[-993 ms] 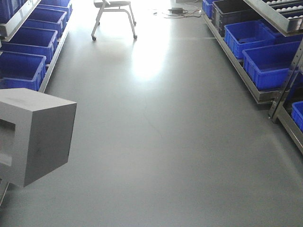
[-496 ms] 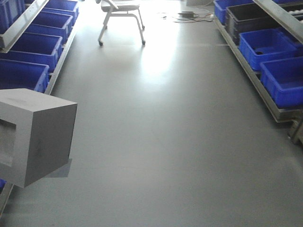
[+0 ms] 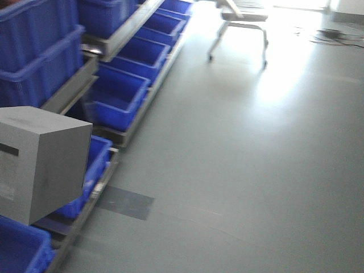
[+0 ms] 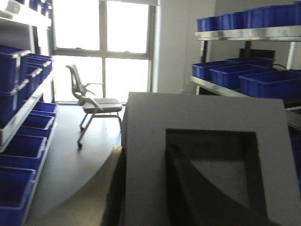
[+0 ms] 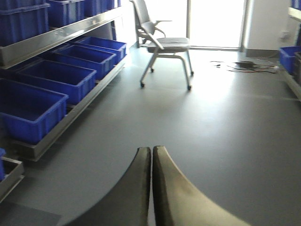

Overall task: Sort gray base to blue bin
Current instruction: 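Drive down the aisle and turn toward the blue bin rack, then position the base in front of the two blue bins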

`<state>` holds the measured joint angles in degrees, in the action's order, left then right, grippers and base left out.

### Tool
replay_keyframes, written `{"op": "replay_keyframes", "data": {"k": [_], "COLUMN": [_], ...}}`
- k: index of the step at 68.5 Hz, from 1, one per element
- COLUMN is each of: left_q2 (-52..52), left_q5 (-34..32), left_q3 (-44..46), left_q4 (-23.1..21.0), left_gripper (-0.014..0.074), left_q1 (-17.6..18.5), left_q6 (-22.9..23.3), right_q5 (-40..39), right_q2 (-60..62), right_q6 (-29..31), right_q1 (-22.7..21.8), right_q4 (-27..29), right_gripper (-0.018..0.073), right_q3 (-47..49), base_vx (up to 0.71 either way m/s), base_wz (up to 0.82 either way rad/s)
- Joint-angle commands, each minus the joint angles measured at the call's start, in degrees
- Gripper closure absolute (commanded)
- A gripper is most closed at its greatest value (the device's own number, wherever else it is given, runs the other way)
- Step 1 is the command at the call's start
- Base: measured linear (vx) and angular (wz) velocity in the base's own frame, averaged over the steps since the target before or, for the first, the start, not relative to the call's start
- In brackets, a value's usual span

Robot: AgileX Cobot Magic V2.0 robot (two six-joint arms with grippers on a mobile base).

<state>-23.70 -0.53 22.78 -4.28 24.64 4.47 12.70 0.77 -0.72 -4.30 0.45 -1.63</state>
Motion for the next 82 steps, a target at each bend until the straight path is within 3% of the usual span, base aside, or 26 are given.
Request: {"op": "replay_keyframes", "data": {"k": [1,82], "left_q2": [0.00,0.00], "left_q5": [-6.34,-6.34], "left_q3": [1.78,1.78], "left_q4": [-0.29,-0.29], "left_gripper": [0.0594,0.0594], "left_q1": [0.30,0.30], "left_q6": [0.34,0.34], "right_q5": [-4.28,-4.28], "right_q2": [0.50,0.50], "right_q6": [0.72,0.72], "right_q1": [-0.28,-0.28], "right_q4": [-0.45,-0.45], "right_gripper": [0.0564,0.0564], "right_q3": [-0.08,-0.08], "base_vx": [0.26,0.18], "base_wz": [0.82,0.71]}}
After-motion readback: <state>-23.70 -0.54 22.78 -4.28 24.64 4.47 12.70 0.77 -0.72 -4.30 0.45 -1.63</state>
